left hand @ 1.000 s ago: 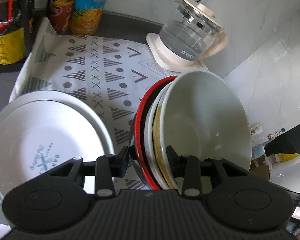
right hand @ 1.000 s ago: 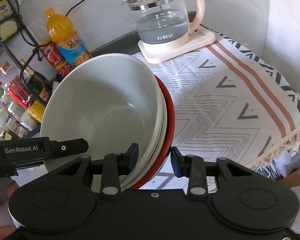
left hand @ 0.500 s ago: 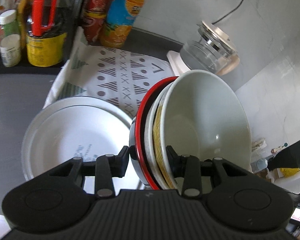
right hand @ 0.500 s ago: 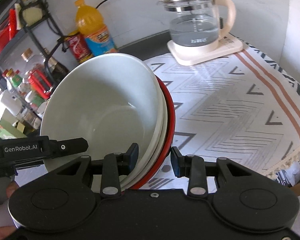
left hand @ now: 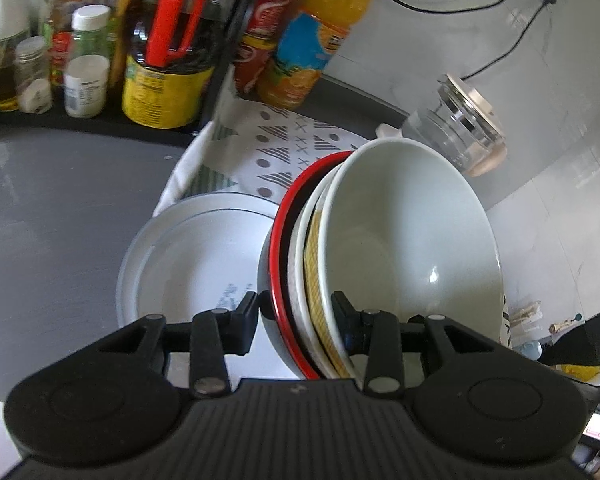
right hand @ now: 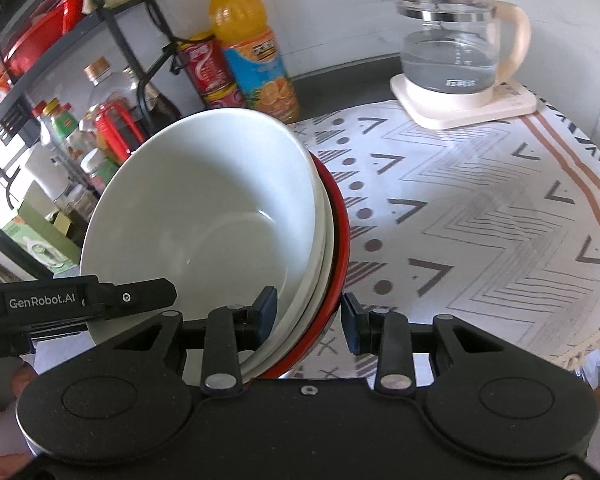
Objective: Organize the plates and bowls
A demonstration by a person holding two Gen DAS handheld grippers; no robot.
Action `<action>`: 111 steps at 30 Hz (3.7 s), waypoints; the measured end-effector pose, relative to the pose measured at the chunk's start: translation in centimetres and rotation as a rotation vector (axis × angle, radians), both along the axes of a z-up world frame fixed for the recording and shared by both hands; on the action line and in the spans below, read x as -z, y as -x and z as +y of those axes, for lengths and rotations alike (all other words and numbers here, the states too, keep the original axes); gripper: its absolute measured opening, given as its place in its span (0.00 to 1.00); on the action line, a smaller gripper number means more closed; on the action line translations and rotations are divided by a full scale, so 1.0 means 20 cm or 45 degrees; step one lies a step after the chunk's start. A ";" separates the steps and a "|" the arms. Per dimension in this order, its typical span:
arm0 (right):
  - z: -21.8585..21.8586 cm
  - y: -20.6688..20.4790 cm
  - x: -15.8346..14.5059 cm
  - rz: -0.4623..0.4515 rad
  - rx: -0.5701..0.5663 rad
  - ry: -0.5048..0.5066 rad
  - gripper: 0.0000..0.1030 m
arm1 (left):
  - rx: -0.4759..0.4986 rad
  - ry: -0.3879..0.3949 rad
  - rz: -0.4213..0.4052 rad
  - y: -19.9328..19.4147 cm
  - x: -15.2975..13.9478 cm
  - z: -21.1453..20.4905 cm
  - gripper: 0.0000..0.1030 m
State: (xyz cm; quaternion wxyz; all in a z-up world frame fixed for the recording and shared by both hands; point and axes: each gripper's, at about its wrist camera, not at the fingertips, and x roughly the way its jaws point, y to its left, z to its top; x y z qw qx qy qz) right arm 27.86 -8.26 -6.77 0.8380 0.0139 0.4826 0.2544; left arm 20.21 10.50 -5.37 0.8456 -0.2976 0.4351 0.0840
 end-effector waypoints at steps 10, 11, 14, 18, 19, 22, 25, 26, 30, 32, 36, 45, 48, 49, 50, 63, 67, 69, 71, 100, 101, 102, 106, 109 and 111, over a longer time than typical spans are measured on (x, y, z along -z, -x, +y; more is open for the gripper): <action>0.14 0.04 0.06 0.038 -0.073 0.031 0.33 | -0.066 0.007 0.031 0.08 0.05 0.11 0.36; 0.15 0.04 0.07 0.042 -0.078 0.033 0.33 | -0.071 0.011 0.038 0.08 0.07 0.12 0.36; 0.19 0.04 0.09 0.059 -0.095 0.046 0.33 | -0.088 0.023 0.061 0.09 0.10 0.16 0.36; 0.24 0.03 0.13 0.078 -0.120 0.067 0.33 | -0.103 0.031 0.089 0.09 0.14 0.19 0.36; 0.25 0.03 0.13 0.080 -0.124 0.070 0.33 | -0.106 0.032 0.095 0.09 0.15 0.20 0.36; 0.27 0.03 0.14 0.088 -0.134 0.079 0.33 | -0.112 0.039 0.109 0.09 0.17 0.22 0.36; 0.29 0.02 0.15 0.095 -0.142 0.086 0.33 | -0.118 0.043 0.125 0.08 0.19 0.23 0.36; 0.29 0.02 0.15 0.098 -0.145 0.089 0.33 | -0.119 0.043 0.129 0.08 0.19 0.23 0.36; 0.31 0.01 0.16 0.104 -0.148 0.089 0.33 | -0.124 0.041 0.133 0.08 0.20 0.24 0.36; 0.32 0.00 0.16 0.099 -0.155 0.091 0.33 | -0.125 0.041 0.135 0.08 0.20 0.24 0.36; 0.33 -0.01 0.16 0.104 -0.154 0.089 0.33 | -0.121 0.035 0.144 0.07 0.20 0.25 0.36; 0.34 -0.02 0.17 0.123 -0.154 0.090 0.36 | -0.130 0.056 0.159 0.06 0.20 0.26 0.37; 0.34 -0.02 0.17 0.132 -0.153 0.072 0.42 | -0.126 0.071 0.161 0.05 0.20 0.27 0.37; 0.34 -0.02 0.18 0.136 -0.151 0.067 0.42 | -0.122 0.069 0.160 0.05 0.20 0.27 0.37; 0.35 -0.02 0.17 0.131 -0.151 0.070 0.42 | -0.119 0.067 0.160 0.05 0.20 0.27 0.38; 0.29 0.05 0.08 0.020 -0.056 0.031 0.77 | -0.107 0.022 0.088 0.13 0.12 0.27 0.58; 0.25 0.08 0.04 -0.009 -0.007 0.010 0.80 | -0.095 0.011 0.057 0.15 0.11 0.27 0.62; 0.23 0.10 0.03 -0.022 0.009 0.008 0.82 | -0.093 0.003 0.058 0.15 0.10 0.28 0.62; 0.21 0.11 0.01 -0.031 0.023 0.005 0.83 | -0.099 0.004 0.046 0.15 0.08 0.29 0.62; -0.31 0.52 -0.13 -0.121 0.145 -0.102 0.94 | -0.132 -0.188 -0.033 0.54 -0.16 -0.02 0.71; -0.33 0.55 -0.15 -0.127 0.145 -0.112 0.94 | -0.136 -0.188 -0.036 0.57 -0.18 -0.04 0.73; -0.35 0.57 -0.17 -0.135 0.145 -0.114 0.95 | -0.136 -0.189 -0.040 0.59 -0.19 -0.05 0.75; -0.41 0.65 -0.23 -0.172 0.156 -0.118 1.00 | -0.114 -0.227 -0.055 0.67 -0.24 -0.13 0.78; -0.46 0.71 -0.27 -0.189 0.168 -0.123 1.00 | -0.101 -0.252 -0.049 0.73 -0.26 -0.17 0.79; -0.48 0.75 -0.28 -0.202 0.180 -0.113 1.00 | -0.092 -0.267 -0.051 0.77 -0.28 -0.21 0.79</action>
